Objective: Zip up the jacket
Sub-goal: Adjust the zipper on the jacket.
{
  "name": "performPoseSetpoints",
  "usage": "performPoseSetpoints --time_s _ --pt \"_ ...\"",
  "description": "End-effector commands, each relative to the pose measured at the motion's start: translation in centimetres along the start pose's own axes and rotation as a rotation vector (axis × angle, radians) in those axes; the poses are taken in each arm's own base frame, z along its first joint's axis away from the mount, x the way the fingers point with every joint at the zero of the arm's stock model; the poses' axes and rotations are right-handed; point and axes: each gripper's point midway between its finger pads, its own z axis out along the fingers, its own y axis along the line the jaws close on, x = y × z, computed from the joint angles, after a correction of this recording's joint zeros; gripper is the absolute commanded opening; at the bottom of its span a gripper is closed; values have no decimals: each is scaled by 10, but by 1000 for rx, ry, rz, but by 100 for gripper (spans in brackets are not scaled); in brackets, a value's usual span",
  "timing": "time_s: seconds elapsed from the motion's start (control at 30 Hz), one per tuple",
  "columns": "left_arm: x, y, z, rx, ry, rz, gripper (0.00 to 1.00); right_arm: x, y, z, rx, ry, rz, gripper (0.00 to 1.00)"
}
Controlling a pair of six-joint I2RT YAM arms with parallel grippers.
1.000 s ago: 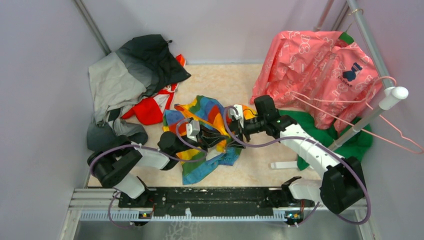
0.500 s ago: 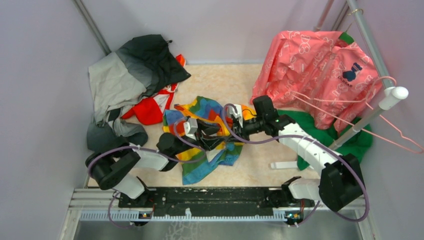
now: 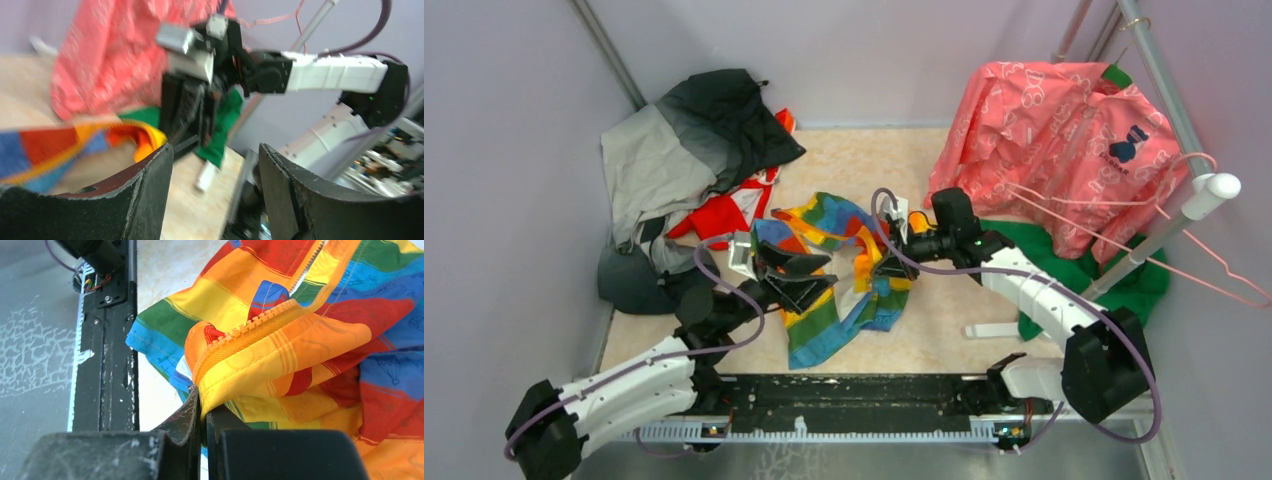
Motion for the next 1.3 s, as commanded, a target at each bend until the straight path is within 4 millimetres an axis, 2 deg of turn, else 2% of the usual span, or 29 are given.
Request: performPoseSetpoints --time_s 0.0,0.1,0.2,0.37,0.53,0.73,0.97,1.27 --pt "64 -3 -26 -34 257 -334 68 -24 -12 -3 74 -70 -2 0" --pt "81 -11 -28 2 300 -417 68 -24 -7 -3 43 -72 8 0" --pt "99 -13 -21 15 343 -432 70 -24 -3 -2 21 -77 15 0" --pt "125 -5 -12 0 364 -478 71 -23 0 -2 2 -83 21 0" --pt "134 -2 -3 8 343 -512 72 -22 1 -1 -6 -84 25 0" --pt "133 9 7 -7 269 -504 71 -23 6 -1 -29 -89 27 0" --pt "128 21 19 -36 203 -489 64 -25 10 -2 -47 -98 23 0" --pt "127 37 17 -118 155 -514 61 -28 14 -4 -59 -107 14 0"
